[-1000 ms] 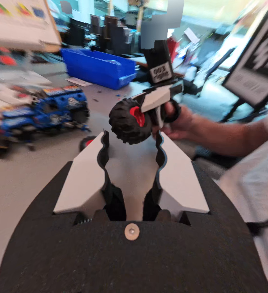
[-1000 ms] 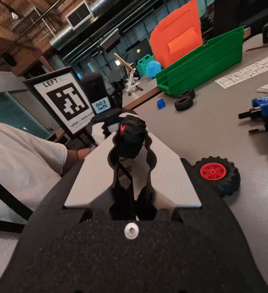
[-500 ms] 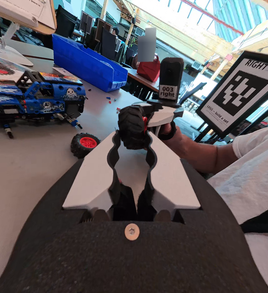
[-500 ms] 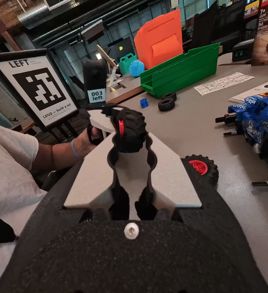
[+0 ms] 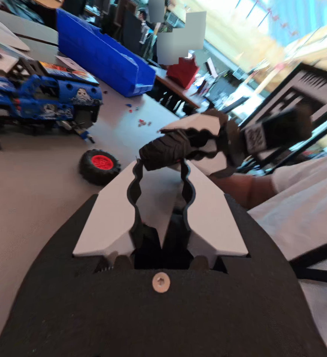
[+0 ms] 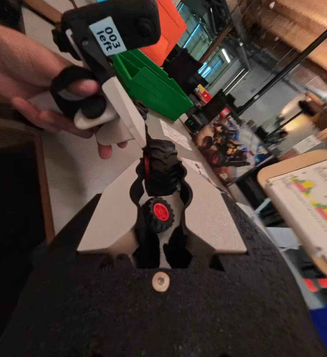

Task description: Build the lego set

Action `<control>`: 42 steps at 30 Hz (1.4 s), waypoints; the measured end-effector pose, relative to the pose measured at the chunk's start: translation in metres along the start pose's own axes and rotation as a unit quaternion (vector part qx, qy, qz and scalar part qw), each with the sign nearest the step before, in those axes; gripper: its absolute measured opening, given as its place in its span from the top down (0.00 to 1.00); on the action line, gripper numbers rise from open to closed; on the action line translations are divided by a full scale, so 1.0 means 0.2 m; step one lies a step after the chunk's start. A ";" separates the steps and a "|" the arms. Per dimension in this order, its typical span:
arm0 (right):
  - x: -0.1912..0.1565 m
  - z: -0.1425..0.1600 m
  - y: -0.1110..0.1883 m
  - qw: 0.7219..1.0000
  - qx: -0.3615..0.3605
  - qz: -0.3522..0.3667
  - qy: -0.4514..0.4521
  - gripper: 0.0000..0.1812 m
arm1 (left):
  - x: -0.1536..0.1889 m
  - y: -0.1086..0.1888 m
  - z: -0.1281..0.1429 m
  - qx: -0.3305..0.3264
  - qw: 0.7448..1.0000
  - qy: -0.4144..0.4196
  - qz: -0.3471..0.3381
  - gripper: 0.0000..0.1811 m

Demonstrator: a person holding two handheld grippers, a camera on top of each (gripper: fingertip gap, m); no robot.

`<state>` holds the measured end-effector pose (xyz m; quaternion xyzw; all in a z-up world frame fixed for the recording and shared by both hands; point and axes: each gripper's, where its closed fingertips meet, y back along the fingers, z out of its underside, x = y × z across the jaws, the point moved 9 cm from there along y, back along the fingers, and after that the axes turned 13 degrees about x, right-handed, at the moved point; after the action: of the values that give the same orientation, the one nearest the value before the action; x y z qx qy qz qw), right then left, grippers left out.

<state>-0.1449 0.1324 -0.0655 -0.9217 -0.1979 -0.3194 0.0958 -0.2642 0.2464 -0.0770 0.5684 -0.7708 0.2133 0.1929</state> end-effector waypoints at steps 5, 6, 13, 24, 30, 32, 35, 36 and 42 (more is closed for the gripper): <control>-0.17 0.01 0.00 0.947 -0.011 0.004 0.322 0.82 | -0.06 0.00 0.01 0.035 0.980 0.183 0.074 0.74; -0.19 0.03 0.01 0.934 -0.008 -0.001 0.358 0.82 | -0.07 0.00 0.01 0.030 0.979 0.187 0.073 0.75; -0.23 0.07 0.01 0.879 0.004 -0.003 0.477 0.83 | -0.10 0.03 0.03 -0.023 0.988 0.152 0.028 0.72; -0.29 0.07 0.02 0.870 0.027 -0.016 0.492 0.83 | -0.11 -0.03 0.08 -0.079 0.974 0.203 0.059 0.83; -0.13 0.02 0.06 0.985 0.039 0.002 0.166 0.74 | -0.15 0.05 0.00 -0.019 0.990 0.139 0.024 0.83; -0.03 0.00 0.06 0.997 0.048 -0.010 -0.060 0.70 | -0.12 0.06 -0.02 -0.006 0.997 0.068 0.020 0.83; 0.04 0.05 -0.01 0.925 0.045 -0.088 -0.367 0.69 | -0.03 0.05 -0.04 0.017 0.999 -0.016 0.048 0.83; 0.04 0.07 -0.04 0.889 0.044 -0.121 -0.439 0.69 | 0.00 0.05 -0.04 0.025 0.997 -0.038 0.056 0.84; 0.03 0.10 -0.06 0.844 0.047 -0.148 -0.513 0.83 | 0.05 0.04 -0.03 0.021 0.994 -0.098 0.048 0.84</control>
<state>-0.1345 0.1509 -0.0777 -0.9081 -0.3677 0.1987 -0.0248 -0.2738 0.2445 -0.0678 0.5533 -0.8074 0.1821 0.0940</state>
